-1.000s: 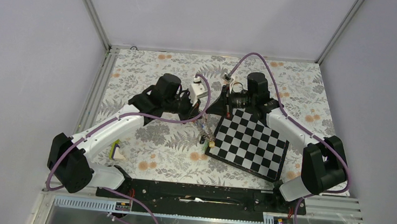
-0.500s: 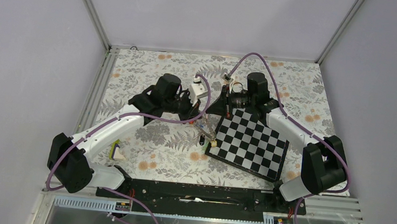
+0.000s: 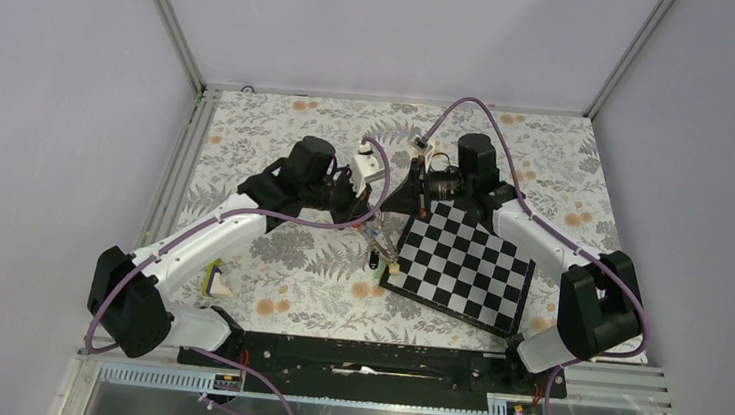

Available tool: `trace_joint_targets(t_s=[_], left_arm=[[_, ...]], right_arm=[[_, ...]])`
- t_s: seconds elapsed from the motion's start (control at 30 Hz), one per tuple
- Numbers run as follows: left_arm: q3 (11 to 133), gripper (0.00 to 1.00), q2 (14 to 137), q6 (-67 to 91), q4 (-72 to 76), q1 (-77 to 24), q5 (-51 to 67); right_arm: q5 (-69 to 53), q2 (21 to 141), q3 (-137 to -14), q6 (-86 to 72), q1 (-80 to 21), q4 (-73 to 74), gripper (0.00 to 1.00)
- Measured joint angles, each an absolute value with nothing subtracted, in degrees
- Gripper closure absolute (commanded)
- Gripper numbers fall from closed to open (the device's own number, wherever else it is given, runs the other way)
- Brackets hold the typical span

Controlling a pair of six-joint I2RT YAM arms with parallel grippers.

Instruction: Put the keys on the keyring

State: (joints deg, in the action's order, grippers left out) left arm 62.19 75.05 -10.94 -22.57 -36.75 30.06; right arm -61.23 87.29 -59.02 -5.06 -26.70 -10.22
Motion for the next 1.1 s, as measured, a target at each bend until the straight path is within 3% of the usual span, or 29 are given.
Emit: trace_joint_targets(t_s=[1.1], left_arm=[[62.2,1.0,75.0,-11.0,-22.6,-36.8,30.2]], right_arm=[[-60.5,87.4,-59.3,-3.9,-26.7,-9.6,1.0]])
